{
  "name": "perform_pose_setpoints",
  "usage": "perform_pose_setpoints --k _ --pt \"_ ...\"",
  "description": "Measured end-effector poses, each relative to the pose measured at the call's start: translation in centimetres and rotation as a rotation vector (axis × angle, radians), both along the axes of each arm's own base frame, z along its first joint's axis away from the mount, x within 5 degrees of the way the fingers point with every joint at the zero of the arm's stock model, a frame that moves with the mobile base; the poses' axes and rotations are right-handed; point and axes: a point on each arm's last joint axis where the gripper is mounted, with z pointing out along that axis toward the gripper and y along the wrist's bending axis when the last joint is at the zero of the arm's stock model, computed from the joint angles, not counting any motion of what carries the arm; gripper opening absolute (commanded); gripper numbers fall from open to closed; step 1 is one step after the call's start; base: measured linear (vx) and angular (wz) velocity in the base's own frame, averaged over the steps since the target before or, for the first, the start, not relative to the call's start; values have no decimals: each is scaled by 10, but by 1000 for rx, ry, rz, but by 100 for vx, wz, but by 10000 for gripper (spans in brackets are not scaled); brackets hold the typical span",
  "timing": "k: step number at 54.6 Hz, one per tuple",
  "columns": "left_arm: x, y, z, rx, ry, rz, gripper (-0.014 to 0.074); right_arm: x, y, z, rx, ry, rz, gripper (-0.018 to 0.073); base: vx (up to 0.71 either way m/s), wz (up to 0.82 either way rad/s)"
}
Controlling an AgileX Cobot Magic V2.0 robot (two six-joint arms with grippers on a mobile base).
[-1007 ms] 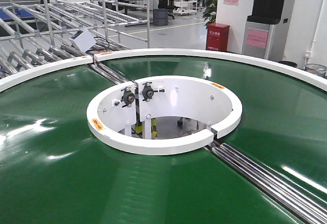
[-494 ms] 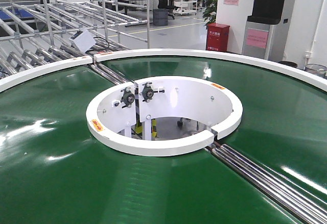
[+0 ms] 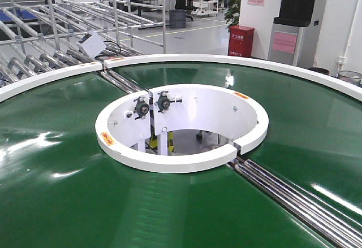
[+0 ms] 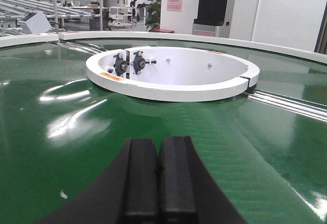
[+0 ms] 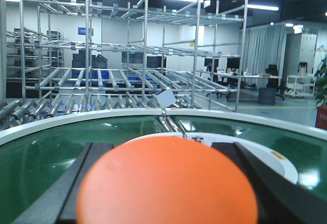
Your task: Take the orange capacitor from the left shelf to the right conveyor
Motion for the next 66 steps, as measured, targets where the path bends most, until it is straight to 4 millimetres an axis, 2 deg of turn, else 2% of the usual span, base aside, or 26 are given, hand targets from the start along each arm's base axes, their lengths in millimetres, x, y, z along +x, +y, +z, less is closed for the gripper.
perform_pose_setpoints --k 7,13,21,29,37,42,53,66 --pt "0 0 0 0 0 0 -6 41 23 -3 -98 -5 20 -8 0 0" --pt "0 0 0 0 0 0 -6 89 50 -23 -155 56 60 -8 0 0" --pt "0 0 0 0 0 0 -6 149 81 -76 -155 198 97 -7 0 0" --pt "0 0 0 0 0 0 -6 190 98 -137 -97 290 73 -7 0 0" --pt "0 0 0 0 0 0 -6 207 106 -187 -93 323 69 -7 0 0" --pt "0 0 0 0 0 0 -6 211 108 -205 -93 334 66 -6 0 0" --pt "0 0 0 0 0 0 -6 213 108 -223 -139 352 61 22 0 0" --pt "0 0 0 0 0 0 -6 214 109 -243 -191 398 63 123 0 0"
